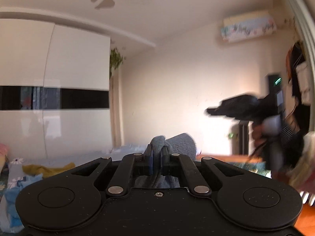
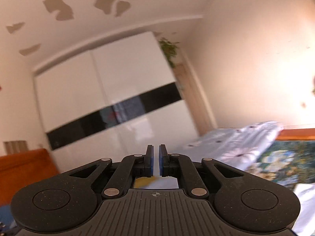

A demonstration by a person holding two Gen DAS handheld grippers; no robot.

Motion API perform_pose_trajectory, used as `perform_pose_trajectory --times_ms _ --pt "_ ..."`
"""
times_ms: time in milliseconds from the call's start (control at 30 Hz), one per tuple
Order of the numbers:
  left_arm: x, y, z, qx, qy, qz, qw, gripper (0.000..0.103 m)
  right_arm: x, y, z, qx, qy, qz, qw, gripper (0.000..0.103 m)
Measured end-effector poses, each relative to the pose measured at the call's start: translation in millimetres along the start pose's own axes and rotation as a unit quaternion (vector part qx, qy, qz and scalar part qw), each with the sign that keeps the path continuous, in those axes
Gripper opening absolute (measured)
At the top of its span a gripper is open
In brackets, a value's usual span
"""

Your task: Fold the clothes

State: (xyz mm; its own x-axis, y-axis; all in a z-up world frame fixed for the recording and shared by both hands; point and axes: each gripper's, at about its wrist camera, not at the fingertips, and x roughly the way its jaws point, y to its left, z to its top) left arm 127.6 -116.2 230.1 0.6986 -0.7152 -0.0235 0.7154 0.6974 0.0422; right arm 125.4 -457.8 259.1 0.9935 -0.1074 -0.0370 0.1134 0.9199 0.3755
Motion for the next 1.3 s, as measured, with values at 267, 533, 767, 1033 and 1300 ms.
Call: perform_pose_trajectory --times_ms 267,533,767,1033,1300 --pt "25 30 -81 -0.081 0.094 0.042 0.9914 0.004 -5 -52 -102 -0.033 0.139 0.005 0.99 0.01" --pt "-48 116 -138 -0.208 0.118 0.153 0.9589 0.004 10 -47 -229 0.0 0.297 0.073 0.952 0.038" --pt "-84 131 -194 -0.285 0.167 0.182 0.9262 0.004 51 -5 -277 -0.011 0.37 0.152 0.917 0.065" --pt "-73 132 -215 -0.328 0.209 0.156 0.9079 0.047 82 15 -286 -0.075 0.38 0.168 0.906 0.079" --pt "-61 127 -225 -0.326 0.225 0.13 0.9091 0.047 73 17 -295 -0.014 0.393 0.211 0.895 0.076"
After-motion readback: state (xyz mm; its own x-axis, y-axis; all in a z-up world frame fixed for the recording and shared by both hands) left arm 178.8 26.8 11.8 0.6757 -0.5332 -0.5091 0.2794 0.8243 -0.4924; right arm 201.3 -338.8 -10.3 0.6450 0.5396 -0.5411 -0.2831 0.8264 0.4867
